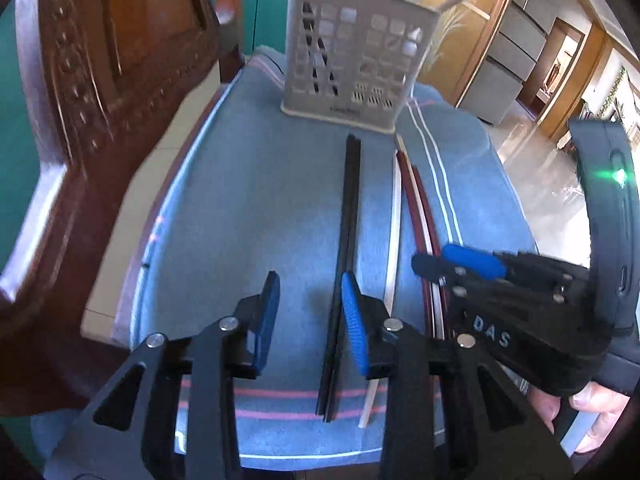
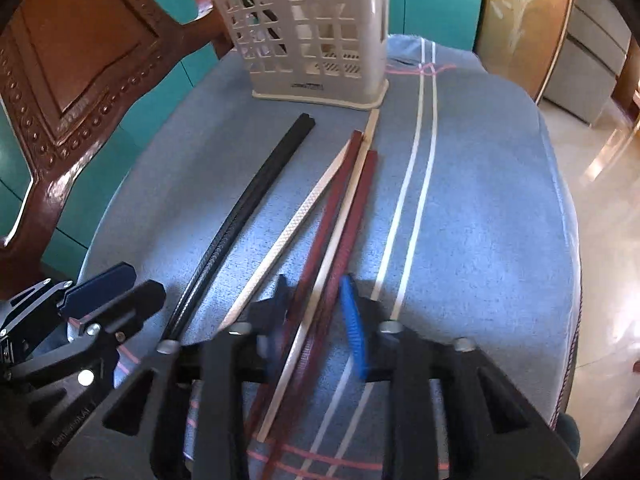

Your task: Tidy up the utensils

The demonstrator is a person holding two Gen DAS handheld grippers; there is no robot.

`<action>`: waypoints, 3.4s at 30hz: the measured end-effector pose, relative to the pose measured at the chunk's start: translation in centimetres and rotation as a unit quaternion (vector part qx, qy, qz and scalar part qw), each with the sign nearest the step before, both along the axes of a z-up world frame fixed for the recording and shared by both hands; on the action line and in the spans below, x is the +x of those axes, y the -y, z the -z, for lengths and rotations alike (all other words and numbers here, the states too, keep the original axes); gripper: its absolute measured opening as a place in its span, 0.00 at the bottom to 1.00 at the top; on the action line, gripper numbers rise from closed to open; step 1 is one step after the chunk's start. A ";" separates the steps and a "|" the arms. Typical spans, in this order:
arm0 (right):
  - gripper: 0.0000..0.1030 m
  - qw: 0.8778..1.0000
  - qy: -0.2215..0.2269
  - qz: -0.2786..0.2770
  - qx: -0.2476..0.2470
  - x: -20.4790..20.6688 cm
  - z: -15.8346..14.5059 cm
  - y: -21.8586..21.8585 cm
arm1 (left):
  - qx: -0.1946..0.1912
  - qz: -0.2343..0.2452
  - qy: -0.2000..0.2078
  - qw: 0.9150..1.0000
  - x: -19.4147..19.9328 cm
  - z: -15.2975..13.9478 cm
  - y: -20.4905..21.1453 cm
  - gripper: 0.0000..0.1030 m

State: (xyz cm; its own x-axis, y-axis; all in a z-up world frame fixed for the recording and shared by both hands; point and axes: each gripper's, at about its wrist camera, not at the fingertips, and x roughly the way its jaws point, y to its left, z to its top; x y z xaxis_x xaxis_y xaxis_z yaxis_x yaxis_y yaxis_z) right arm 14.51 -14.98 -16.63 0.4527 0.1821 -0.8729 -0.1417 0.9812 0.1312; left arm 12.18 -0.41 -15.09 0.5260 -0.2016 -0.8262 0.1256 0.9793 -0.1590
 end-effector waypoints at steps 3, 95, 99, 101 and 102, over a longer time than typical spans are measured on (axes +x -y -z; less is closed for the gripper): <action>0.17 1.000 0.009 -0.001 0.012 -0.4 -0.3 0.6 | 0.000 0.003 -0.006 1.000 0.1 0.3 0.3 0.32; 0.18 0.997 0.013 0.080 0.020 -3.0 0.1 8.3 | -0.041 0.020 -0.015 0.999 0.7 -0.1 1.1 0.23; 0.22 0.997 0.010 0.073 0.017 -3.1 0.1 8.1 | -0.020 0.010 0.001 1.000 0.9 -0.8 0.6 0.36; 0.23 0.997 0.012 0.070 0.010 -3.1 0.2 7.8 | -0.012 0.005 -0.009 1.000 1.5 -0.3 0.6 0.36; 0.23 0.998 0.013 0.068 0.006 -3.0 0.2 7.6 | -0.012 0.004 -0.013 1.000 1.7 -0.1 0.6 0.36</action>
State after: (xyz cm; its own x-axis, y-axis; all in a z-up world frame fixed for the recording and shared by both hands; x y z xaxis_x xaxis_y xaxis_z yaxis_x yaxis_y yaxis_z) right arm 11.47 -22.60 -16.83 0.4958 0.1281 -0.8589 -0.0103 0.9899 0.1417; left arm 13.89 -1.02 -15.02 0.5021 -0.2254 -0.8349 0.1281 0.9742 -0.1860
